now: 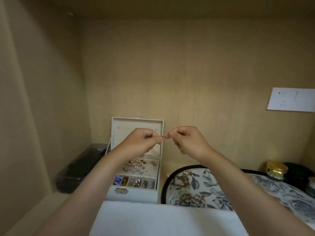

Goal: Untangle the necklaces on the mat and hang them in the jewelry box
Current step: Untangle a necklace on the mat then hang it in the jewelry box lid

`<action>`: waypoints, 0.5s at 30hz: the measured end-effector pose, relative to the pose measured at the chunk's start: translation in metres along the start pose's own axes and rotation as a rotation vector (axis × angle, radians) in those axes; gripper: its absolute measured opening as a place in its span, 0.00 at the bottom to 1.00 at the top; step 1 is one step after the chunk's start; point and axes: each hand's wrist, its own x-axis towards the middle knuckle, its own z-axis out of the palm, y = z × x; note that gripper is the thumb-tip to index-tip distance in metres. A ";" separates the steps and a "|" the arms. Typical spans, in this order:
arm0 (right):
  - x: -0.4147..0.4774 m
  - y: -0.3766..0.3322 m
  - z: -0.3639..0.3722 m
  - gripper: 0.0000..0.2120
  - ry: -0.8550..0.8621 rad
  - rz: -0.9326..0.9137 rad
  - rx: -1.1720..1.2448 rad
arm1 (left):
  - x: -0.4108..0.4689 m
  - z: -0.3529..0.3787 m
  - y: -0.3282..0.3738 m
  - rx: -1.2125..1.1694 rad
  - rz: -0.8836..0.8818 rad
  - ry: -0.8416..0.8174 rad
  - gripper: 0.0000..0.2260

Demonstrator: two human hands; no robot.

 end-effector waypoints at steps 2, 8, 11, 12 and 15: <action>0.013 -0.007 0.022 0.10 0.011 -0.024 -0.032 | -0.002 -0.026 -0.009 -0.019 0.000 0.029 0.08; 0.061 -0.003 0.089 0.04 0.157 -0.085 -0.066 | 0.015 -0.085 -0.063 0.109 0.030 0.381 0.07; 0.086 0.001 0.121 0.04 0.220 -0.077 -0.101 | 0.025 -0.102 -0.090 0.190 0.015 0.480 0.09; 0.094 0.002 0.131 0.04 0.239 -0.071 -0.116 | 0.029 -0.106 -0.096 0.225 0.000 0.522 0.09; 0.117 0.008 0.157 0.05 0.301 -0.054 -0.145 | 0.040 -0.116 -0.107 0.324 -0.053 0.641 0.10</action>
